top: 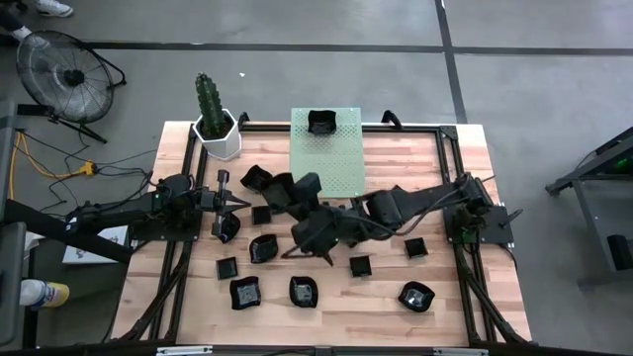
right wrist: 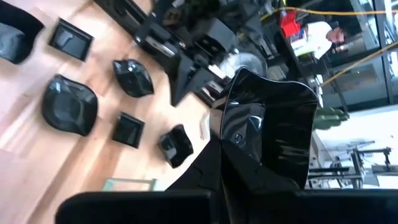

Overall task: Pick & Place Mini shaped plates
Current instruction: Stack the black distorted square plate on top of the black distorted square plate on the shelf

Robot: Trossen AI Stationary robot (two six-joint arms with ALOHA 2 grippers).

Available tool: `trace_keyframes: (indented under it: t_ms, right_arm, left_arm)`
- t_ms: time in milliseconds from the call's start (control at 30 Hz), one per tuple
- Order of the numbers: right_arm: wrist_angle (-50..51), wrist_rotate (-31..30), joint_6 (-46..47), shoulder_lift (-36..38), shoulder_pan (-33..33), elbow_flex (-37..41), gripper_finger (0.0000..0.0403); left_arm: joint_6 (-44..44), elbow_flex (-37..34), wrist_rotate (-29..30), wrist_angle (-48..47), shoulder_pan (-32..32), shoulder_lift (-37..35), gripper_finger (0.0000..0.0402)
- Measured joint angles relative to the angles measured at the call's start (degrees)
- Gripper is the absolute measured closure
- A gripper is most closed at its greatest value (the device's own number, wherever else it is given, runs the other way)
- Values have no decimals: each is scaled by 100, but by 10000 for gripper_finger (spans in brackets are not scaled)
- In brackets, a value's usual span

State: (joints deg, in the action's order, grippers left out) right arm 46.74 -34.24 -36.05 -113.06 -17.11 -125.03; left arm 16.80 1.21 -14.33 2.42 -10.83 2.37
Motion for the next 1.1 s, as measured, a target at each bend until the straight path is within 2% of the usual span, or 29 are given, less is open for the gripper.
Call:
trace_keyframes:
  t_ms: [267, 600, 867, 1100]
  right_arm:
    - [614, -7, 7, 0, 376, -395, 403]
    - [1365, 129, 128, 239, 914, -413, 403]
    - [1983, 623, 547, 315, 1784, -411, 403]
    - [2205, 933, 474, 315, 2639, -346, 403]
  left_arm:
    - [0, 2, 0, 0, 0, 0, 399]
    - [0, 2, 0, -3, 0, 0, 399]
    - [-1, 1, -5, -2, -2, 0, 399]
    - [0, 0, -4, 0, -2, -2, 399]
